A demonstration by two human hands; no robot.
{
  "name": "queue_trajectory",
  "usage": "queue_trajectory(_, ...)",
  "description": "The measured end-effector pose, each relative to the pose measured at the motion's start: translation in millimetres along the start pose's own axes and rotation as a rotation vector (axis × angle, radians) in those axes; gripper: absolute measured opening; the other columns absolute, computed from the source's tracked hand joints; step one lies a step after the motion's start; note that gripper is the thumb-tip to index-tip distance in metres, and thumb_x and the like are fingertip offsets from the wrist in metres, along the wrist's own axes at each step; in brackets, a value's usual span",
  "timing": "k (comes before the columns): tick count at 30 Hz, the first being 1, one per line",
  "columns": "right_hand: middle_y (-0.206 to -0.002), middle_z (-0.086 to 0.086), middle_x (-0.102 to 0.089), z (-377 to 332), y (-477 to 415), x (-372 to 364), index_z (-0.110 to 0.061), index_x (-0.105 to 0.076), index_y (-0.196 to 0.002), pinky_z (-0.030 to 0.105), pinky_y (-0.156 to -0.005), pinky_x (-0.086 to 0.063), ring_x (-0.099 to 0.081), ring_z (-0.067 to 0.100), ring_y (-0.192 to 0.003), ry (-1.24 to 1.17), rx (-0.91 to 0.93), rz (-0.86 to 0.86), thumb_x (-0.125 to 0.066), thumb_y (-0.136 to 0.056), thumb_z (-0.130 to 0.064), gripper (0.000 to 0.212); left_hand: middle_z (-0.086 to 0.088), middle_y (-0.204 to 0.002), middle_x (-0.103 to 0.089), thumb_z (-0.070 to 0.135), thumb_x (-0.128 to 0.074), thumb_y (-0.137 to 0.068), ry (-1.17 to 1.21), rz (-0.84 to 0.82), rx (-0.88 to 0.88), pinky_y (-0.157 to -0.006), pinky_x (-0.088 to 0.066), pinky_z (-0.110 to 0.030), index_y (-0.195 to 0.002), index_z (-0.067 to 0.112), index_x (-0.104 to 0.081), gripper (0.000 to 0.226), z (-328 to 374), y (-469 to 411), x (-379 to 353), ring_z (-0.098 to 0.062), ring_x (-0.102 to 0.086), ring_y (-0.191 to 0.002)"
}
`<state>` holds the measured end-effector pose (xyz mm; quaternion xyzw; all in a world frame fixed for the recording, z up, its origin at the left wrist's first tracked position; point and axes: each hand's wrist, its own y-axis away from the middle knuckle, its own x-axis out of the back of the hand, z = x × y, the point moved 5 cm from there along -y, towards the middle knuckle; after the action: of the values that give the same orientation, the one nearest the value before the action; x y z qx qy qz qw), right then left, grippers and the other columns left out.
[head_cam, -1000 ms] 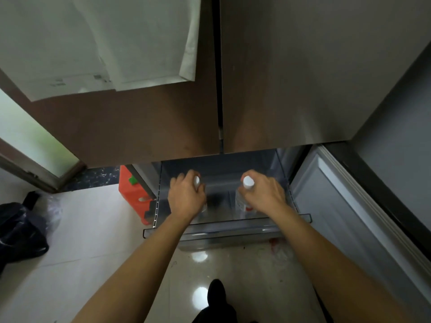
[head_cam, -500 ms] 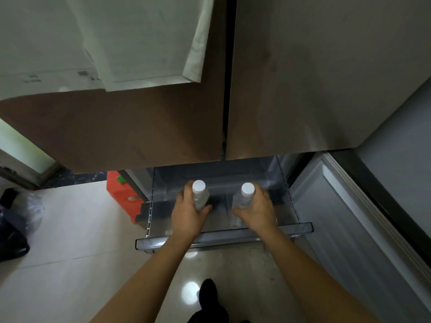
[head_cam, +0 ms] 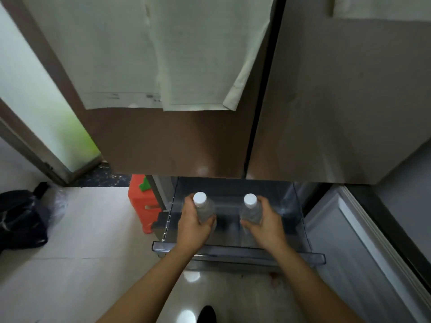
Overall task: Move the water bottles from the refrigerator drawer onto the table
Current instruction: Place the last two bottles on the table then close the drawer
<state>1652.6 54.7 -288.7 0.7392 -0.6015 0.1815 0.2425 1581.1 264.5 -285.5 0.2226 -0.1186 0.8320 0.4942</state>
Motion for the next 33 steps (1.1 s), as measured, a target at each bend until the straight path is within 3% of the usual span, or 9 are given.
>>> queue_trajectory(7, -0.132, -0.006, -0.056, -56.7, 43.8, 25.6, -0.030, -0.050, -0.136, 0.021, -0.094, -0.043, -0.052, 0.011, -0.117, -0.138, 0.364, -0.044, -0.088, -0.073, -0.021, 0.074, 0.016, -0.118, -0.049, 0.025, -0.086, -0.074, 0.114, 0.366, -0.092, -0.101, -0.046, -0.033, -0.130, 0.035, -0.039, 0.074, 45.9, 75.3, 66.3, -0.010, -0.051, -0.116)
queue_trajectory(10, -0.132, -0.009, -0.057, -76.3, 74.9, 16.5, -0.028, -0.053, -0.134, 0.019, -0.096, -0.044, -0.052, 0.004, -0.118, -0.231, 0.491, -0.040, -0.089, -0.071, -0.019, 0.073, 0.006, -0.122, -0.049, 0.032, -0.087, -0.072, 0.135, 0.523, -0.110, -0.100, -0.051, -0.042, -0.134, 0.027, -0.045, 0.075, 55.0, 122.1, 98.8, -0.012, -0.053, -0.114)
queue_trajectory(13, -0.130, -0.010, -0.059, -101.6, 109.7, -10.5, -0.031, -0.053, -0.132, 0.024, -0.095, -0.046, -0.053, 0.004, -0.116, -0.325, 0.524, -0.101, -0.091, -0.068, -0.022, 0.075, 0.008, -0.126, -0.054, 0.045, -0.085, -0.066, 0.141, 0.630, -0.076, -0.096, -0.053, -0.048, -0.126, 0.048, -0.046, 0.072, 47.6, 174.1, 138.5, -0.013, -0.057, -0.116)
queue_trajectory(15, -0.128, -0.012, -0.059, -118.6, 138.2, -35.8, -0.037, -0.050, -0.129, 0.029, -0.093, -0.048, -0.054, 0.008, -0.115, -0.365, 0.527, -0.185, -0.090, -0.069, -0.025, 0.074, 0.007, -0.124, -0.057, 0.044, -0.084, -0.068, 0.082, 0.697, -0.031, -0.095, -0.053, -0.050, -0.122, 0.053, -0.045, 0.067, 40.9, 215.0, 167.8, -0.014, -0.059, -0.114)
queue_trajectory(18, -0.126, -0.015, -0.056, -143.9, 192.9, -76.4, -0.045, -0.045, -0.130, 0.034, -0.093, -0.047, -0.052, 0.010, -0.118, -0.377, 0.548, -0.356, -0.087, -0.074, -0.027, 0.073, 0.007, -0.122, -0.058, 0.035, -0.084, -0.073, 0.020, 0.791, 0.036, -0.095, -0.052, -0.049, -0.129, 0.039, -0.047, 0.067, 30.6, 281.9, 214.1, -0.013, -0.059, -0.112)
queue_trajectory(23, -0.118, -0.010, -0.064, -191.1, 297.9, -150.4, -0.033, -0.052, -0.128, 0.037, -0.095, -0.049, -0.060, 0.015, -0.109, -0.368, 0.709, -0.554, -0.087, -0.070, -0.017, 0.070, 0.009, -0.126, -0.054, 0.026, -0.085, -0.076, -0.025, 1.006, 0.154, -0.102, -0.049, -0.044, -0.132, 0.034, -0.044, 0.070, -7.8, 400.0, 295.3, -0.014, -0.054, -0.117)
queue_trajectory(29, -0.116, -0.022, -0.056, -240.7, 469.9, -250.1, -0.049, -0.042, -0.125, 0.014, -0.080, -0.041, -0.053, -0.001, -0.103, -0.338, 0.901, -0.864, -0.083, -0.077, -0.024, 0.068, 0.011, -0.125, -0.050, 0.022, -0.085, -0.076, -0.016, 1.274, 0.322, -0.095, -0.044, -0.031, -0.131, 0.042, -0.038, 0.075, -62.7, 557.2, 391.4, -0.008, -0.048, -0.113)
queue_trajectory(32, -0.113, -0.036, -0.050, -262.8, 563.9, -303.7, -0.060, -0.036, -0.120, 0.010, -0.083, -0.037, -0.047, -0.016, -0.110, -0.324, 0.989, -0.966, -0.084, -0.076, -0.025, 0.074, 0.010, -0.126, -0.049, 0.021, -0.084, -0.077, -0.021, 1.377, 0.368, -0.097, -0.045, -0.032, -0.136, 0.037, -0.038, 0.076, -94.1, 635.5, 441.1, -0.009, -0.047, -0.116)
queue_trajectory(33, -0.113, -0.036, -0.050, -269.8, 594.7, -321.7, -0.059, -0.037, -0.121, 0.012, -0.086, -0.039, -0.049, -0.013, -0.110, -0.313, 1.002, -1.003, -0.085, -0.076, -0.024, 0.074, 0.010, -0.127, -0.049, 0.021, -0.084, -0.077, -0.028, 1.399, 0.382, -0.098, -0.045, -0.033, -0.139, 0.034, -0.039, 0.078, -105.5, 660.5, 458.9, -0.010, -0.048, -0.117)
